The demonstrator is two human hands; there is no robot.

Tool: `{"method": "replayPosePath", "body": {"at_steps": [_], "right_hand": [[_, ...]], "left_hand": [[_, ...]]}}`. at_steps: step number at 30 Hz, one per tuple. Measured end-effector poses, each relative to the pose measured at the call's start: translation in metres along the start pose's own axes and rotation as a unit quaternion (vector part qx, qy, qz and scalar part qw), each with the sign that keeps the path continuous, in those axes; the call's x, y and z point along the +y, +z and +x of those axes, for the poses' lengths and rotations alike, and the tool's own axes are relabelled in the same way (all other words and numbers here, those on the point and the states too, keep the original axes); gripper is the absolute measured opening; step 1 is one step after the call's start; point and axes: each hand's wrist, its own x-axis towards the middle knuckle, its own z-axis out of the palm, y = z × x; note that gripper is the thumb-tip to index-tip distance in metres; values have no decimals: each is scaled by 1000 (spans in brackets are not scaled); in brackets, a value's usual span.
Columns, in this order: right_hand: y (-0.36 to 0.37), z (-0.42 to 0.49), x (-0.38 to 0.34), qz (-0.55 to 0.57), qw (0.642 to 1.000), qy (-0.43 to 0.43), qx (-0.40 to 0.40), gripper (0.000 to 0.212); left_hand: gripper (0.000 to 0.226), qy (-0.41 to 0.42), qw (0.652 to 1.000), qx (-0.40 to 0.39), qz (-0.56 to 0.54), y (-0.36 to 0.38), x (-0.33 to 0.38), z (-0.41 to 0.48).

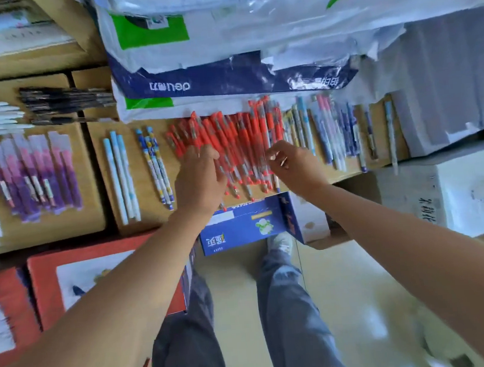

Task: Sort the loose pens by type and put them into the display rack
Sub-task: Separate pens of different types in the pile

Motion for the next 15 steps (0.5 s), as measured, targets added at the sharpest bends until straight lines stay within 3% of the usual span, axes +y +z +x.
{"method": "replayPosePath", "body": {"at_steps": [5, 10, 15], "right_hand": [[-7, 13, 20, 1, 997, -57, -53, 22], [-7, 29, 22, -25, 992, -106, -65, 25], [-2, 31, 21, -41, 997, -68, -10, 40]], "left_hand": [[39, -101, 990, 94, -3, 25, 6, -1], [55, -136, 984, 109, -23, 36, 6, -3], [57, -154, 980, 125, -26, 37, 6, -12]]}}
